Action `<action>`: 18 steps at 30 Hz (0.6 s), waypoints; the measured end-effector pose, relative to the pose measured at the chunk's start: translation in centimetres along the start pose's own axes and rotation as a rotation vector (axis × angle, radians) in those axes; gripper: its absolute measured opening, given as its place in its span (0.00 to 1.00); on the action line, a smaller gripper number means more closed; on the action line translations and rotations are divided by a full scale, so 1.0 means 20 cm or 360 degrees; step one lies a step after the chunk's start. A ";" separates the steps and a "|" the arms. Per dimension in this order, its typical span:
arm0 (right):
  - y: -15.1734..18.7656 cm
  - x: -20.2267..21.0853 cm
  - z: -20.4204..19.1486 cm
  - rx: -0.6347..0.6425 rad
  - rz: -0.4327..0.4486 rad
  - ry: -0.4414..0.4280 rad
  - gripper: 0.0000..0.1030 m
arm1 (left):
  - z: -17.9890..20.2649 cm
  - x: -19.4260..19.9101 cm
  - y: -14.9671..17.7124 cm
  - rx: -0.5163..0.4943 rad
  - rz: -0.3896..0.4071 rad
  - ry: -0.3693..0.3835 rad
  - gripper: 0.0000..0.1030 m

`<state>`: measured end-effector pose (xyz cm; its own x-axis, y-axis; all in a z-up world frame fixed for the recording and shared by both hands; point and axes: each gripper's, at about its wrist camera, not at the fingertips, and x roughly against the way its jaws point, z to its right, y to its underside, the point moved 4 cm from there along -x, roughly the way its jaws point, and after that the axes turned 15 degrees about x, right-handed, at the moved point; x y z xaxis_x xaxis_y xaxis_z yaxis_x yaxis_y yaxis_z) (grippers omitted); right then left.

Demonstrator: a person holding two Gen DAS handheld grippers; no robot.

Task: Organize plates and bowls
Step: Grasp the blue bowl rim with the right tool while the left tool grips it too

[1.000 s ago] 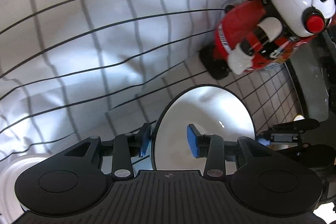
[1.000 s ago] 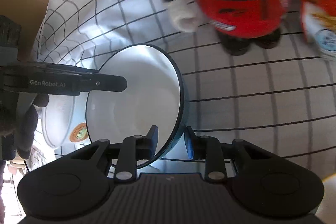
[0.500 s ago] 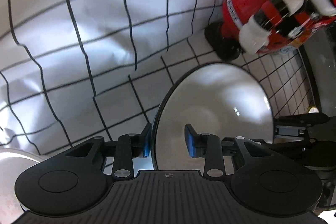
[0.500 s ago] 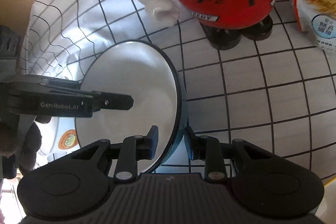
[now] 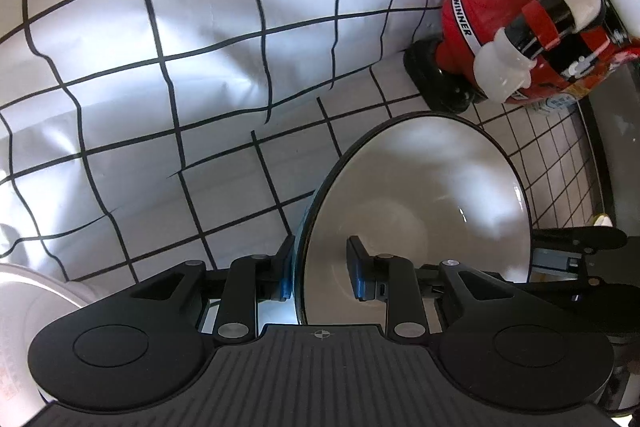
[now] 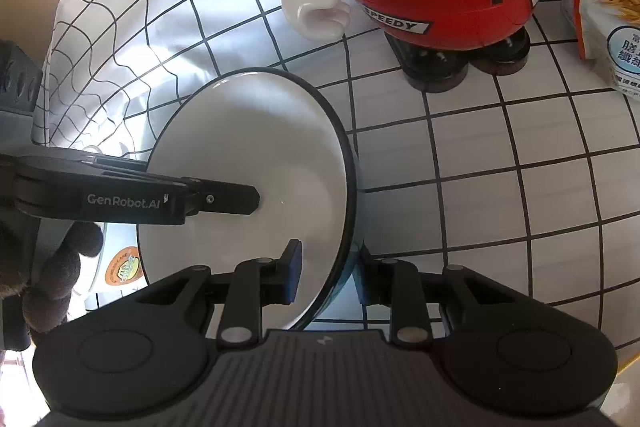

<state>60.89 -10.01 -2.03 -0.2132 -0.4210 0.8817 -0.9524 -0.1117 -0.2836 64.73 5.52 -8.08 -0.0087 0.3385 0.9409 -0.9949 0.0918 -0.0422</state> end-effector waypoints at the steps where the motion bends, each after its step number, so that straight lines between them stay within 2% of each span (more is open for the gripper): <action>1: 0.00 0.00 0.01 0.0005 0.0002 -0.0002 0.27 | 0.01 -0.01 0.01 -0.0003 0.0005 -0.0004 0.29; 7: 0.00 -0.01 -0.01 0.0042 0.0002 0.0025 0.27 | -0.02 0.01 0.00 0.0068 -0.0007 0.0019 0.28; 13: -0.01 0.01 -0.08 0.0178 -0.0007 0.0141 0.25 | -0.02 0.02 -0.01 0.0126 0.0028 -0.0015 0.23; 18: -0.04 0.15 -0.16 0.0253 0.0115 0.0182 0.25 | 0.03 0.21 0.00 0.0153 0.0160 0.0000 0.23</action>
<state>60.36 -8.37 2.14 -0.3115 -0.3290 0.8915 -0.8894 -0.2294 -0.3954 64.55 6.43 -4.04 -0.1091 0.3414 0.9336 -0.9940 -0.0328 -0.1041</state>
